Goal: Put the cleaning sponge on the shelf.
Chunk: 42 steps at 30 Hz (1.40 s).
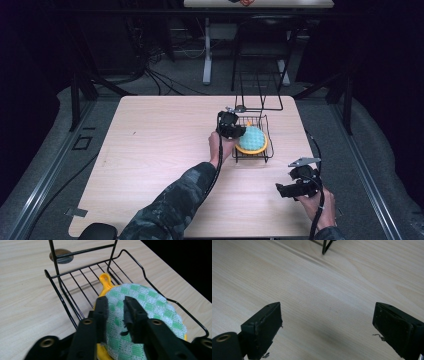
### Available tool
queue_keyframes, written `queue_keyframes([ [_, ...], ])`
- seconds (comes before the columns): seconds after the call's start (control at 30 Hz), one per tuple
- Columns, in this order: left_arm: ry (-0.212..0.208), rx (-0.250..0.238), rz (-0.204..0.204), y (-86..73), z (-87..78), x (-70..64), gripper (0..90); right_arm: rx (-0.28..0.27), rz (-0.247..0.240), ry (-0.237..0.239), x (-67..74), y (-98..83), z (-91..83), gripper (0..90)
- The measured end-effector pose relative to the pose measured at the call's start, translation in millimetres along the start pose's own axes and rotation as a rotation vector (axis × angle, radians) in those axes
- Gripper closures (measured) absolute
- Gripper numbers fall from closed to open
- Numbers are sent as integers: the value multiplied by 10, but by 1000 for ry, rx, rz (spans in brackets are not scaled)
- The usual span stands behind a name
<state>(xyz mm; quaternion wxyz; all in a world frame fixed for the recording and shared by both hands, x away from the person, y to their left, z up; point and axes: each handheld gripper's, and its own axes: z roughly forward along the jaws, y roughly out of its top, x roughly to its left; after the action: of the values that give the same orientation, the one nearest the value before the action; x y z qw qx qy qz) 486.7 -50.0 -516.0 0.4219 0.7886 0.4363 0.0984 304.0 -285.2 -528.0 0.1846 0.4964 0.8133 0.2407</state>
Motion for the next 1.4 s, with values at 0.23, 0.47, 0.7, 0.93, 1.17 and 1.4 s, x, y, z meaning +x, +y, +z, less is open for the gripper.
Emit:
queue_keyframes([
  [0.23, 19, -3, 56, 57, -160, -35, 441, -10, 1, 0, 0, 4, -14, 73],
  [0.47, 24, -11, 124, 72, -383, -87, 289, -14, 6, -4, 6, 5, -30, 71],
  [0.7, 31, 1, 145, 43, -607, -4, 163, -10, 4, -7, 8, 4, -27, 72],
  [0.93, 41, 9, 163, -40, -804, 102, 116, -16, 5, -10, 9, 3, -29, 73],
  [1.17, 55, 86, 178, -160, -981, 190, 1, -10, 2, -14, 12, 1, -28, 74],
  [1.4, 79, 96, 202, -269, -1245, 281, 0, -7, 0, -13, 14, 1, -26, 76],
])
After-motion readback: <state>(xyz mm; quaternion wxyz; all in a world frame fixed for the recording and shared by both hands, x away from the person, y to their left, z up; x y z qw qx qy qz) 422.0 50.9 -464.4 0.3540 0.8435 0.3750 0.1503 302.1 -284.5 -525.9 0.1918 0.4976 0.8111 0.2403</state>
